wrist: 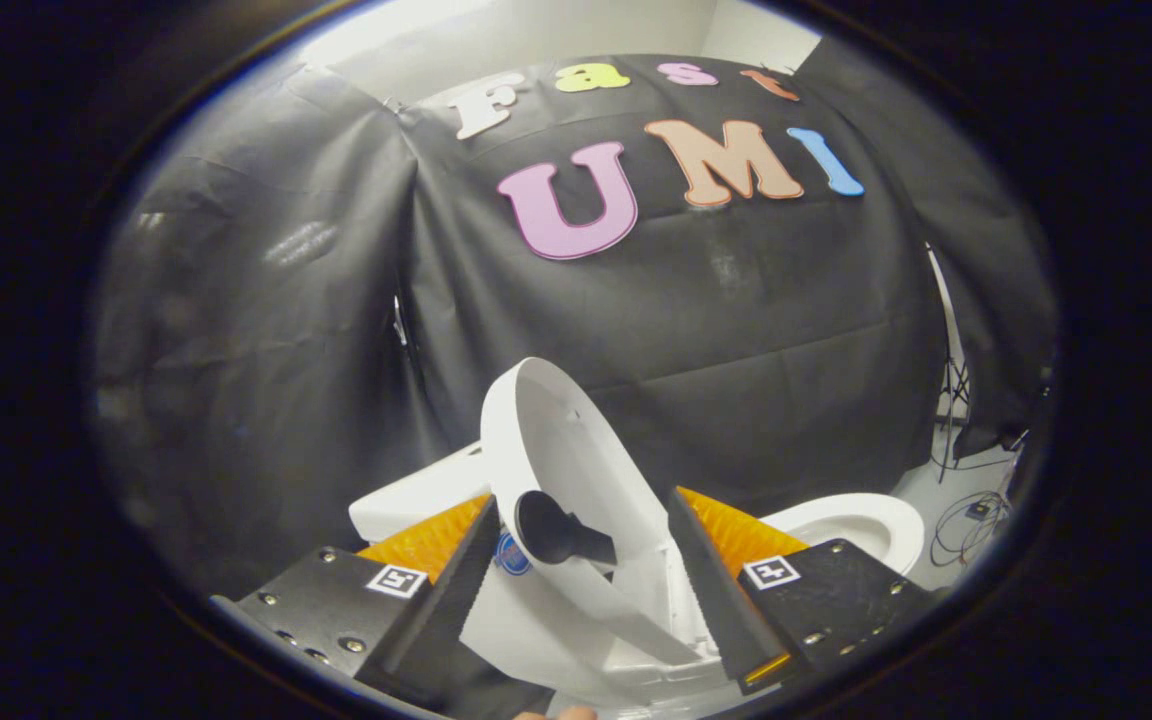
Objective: Open the toilet lid.
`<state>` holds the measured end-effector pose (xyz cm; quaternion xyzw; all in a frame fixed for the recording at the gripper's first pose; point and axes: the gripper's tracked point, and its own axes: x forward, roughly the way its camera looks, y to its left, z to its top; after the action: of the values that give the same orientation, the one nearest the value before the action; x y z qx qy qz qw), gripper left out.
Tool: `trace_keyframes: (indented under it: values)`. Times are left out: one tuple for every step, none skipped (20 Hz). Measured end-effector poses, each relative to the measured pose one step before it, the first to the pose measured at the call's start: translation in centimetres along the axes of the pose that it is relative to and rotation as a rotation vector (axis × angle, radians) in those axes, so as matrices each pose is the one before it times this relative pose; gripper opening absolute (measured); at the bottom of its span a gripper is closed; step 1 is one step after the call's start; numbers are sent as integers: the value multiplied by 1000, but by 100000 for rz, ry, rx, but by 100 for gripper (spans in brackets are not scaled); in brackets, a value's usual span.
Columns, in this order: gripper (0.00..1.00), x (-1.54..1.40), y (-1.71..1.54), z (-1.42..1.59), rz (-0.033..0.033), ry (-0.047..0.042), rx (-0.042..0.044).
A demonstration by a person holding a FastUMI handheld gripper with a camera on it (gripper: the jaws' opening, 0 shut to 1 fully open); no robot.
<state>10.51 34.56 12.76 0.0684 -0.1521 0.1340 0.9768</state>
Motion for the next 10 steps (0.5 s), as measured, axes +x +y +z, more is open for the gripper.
trace_keyframes:
  values:
    - [99,-32,-300,220,-659,-53,198]
    - [99,38,-487,125,-696,516,168]
    - [99,32,-92,124,677,1074,723]
    - [99,14,-63,-15,1095,1505,469]
    - [99,30,54,-19,1458,1377,194]
    - [100,-139,342,194,2476,991,-220]
    - [100,4,514,382,2369,-63,-1015]
    - [100,15,736,420,4068,-990,-912]
    - [100,-32,940,799,4459,-1504,-569]
    - [99,144,682,733,3109,-1809,-338]
